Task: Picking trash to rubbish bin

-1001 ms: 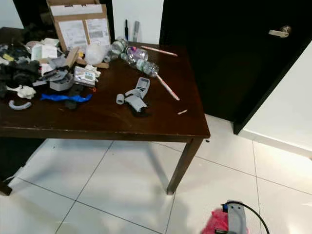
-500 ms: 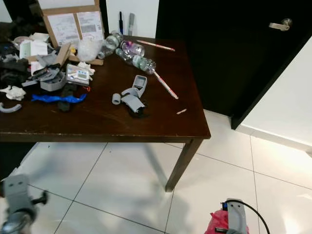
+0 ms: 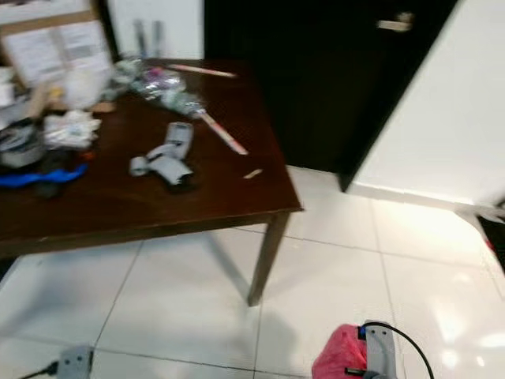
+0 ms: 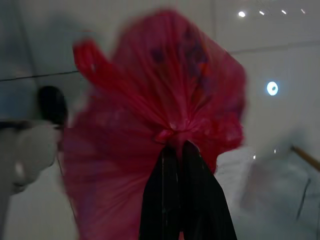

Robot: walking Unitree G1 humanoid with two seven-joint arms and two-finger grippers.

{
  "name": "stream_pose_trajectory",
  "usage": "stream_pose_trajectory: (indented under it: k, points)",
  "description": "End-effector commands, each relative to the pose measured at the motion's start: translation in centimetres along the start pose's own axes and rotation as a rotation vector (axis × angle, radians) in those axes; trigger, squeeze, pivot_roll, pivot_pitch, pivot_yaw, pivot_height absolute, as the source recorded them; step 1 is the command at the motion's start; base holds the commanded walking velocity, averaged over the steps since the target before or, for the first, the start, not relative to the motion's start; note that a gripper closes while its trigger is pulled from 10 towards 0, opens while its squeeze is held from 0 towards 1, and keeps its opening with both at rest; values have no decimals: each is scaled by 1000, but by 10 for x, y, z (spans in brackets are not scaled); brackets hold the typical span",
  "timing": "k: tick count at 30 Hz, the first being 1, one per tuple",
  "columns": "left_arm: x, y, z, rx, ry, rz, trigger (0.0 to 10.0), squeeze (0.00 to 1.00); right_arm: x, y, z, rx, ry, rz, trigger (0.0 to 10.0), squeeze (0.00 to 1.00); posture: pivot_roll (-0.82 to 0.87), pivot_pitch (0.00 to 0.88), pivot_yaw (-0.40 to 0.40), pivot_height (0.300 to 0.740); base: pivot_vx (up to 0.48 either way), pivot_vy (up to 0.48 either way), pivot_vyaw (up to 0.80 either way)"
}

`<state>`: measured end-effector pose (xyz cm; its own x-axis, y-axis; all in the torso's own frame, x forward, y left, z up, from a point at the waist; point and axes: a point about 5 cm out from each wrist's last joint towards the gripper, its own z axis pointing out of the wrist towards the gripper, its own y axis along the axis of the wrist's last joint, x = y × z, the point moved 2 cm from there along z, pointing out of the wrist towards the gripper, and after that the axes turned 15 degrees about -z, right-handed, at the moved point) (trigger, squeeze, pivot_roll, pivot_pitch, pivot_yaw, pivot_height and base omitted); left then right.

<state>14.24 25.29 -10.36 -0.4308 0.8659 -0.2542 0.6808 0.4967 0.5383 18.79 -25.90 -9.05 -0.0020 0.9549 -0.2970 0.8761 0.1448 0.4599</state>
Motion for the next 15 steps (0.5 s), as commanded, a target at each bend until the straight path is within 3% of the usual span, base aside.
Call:
stream_pose_trajectory:
  k: [1, 5, 15]
  points:
    - [6, -20, -4, 63, 29, -7, 10000, 0, 0, -7, 0, 23, -5, 12, 10000, 0, 203, 100, -104, 740, 0, 0, -800]
    - [15, -41, -11, 169, 81, 145, 10000, 0, 0, -8, -1, 26, -4, 18, 10000, 0, 202, 101, -100, 740, 0, 0, -800]
    - [9, -44, -9, 175, 98, 158, 10000, 0, -1, -9, -1, 26, -5, 28, 10000, 0, 203, 98, -103, 740, 0, 0, -800]
